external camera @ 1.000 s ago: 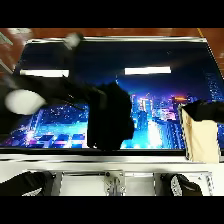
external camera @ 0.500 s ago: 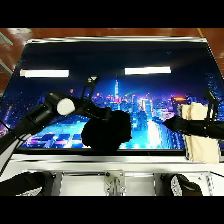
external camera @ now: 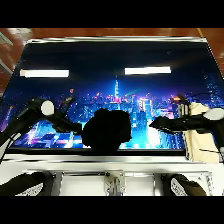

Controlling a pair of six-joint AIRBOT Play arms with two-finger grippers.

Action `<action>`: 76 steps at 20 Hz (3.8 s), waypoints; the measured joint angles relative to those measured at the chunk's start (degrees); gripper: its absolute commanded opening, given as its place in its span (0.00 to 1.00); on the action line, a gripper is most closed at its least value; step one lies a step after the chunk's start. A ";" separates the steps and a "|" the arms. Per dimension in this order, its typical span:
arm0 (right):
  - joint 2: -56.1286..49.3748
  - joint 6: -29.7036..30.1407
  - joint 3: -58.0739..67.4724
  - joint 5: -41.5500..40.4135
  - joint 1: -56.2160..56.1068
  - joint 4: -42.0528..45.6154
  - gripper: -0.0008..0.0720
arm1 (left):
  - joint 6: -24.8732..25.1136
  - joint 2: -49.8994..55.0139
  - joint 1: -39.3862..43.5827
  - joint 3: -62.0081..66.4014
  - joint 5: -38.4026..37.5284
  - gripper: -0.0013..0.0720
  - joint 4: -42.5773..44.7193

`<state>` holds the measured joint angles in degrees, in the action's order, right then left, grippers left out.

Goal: Fold the shirts.

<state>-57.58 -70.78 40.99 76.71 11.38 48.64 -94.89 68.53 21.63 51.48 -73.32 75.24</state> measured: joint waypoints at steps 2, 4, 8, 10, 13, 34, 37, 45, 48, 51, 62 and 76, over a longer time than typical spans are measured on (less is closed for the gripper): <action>-3.89 0.00 -0.02 -2.08 -4.39 -0.02 0.94 | -0.28 -0.17 -0.68 -3.96 3.06 0.94 -1.14; -7.80 -0.02 -0.04 -3.69 -8.00 -0.22 0.94 | -0.48 0.15 -0.96 -6.40 7.54 0.94 -3.58; -14.40 -0.07 -0.04 -5.51 -12.87 -2.27 0.94 | -0.87 3.10 -1.20 -8.41 15.21 0.93 -8.13; -16.63 -0.07 -0.04 -6.88 -14.95 -4.00 0.94 | -0.90 4.96 -1.22 -8.79 17.66 0.93 -9.31; -19.19 -0.07 -0.04 -9.27 -18.18 -6.16 0.94 | -0.90 7.52 -1.20 -8.98 20.90 0.92 -10.93; -3.06 2.01 25.09 0.76 -17.35 6.38 0.09 | 7.65 -6.86 -1.33 25.07 15.10 0.07 -1.05; 5.77 1.49 35.69 1.53 -14.34 9.27 0.09 | 7.45 -13.35 -1.31 35.63 13.92 0.07 1.53; 18.01 -1.77 46.25 9.79 -12.41 12.52 0.09 | 5.60 -22.56 -1.29 41.55 0.92 0.07 9.94; 16.94 -2.16 46.12 18.99 -12.33 15.50 0.09 | 3.96 -23.10 -1.29 36.79 -2.84 0.07 10.27; 14.36 -2.34 43.67 24.06 -12.31 17.49 0.09 | 3.08 -23.28 -1.29 27.93 -4.31 0.07 8.09; -11.26 1.53 29.57 -1.73 -12.26 4.66 0.47 | 2.03 -23.39 -1.22 -5.66 4.07 0.08 -2.93; -23.71 -2.45 19.76 8.26 -5.99 8.28 0.77 | 0.63 -23.43 -1.25 -9.29 7.23 0.08 -4.94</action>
<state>-81.30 -73.23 60.75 84.97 5.39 56.93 -94.26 45.10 20.38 42.19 -66.08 70.30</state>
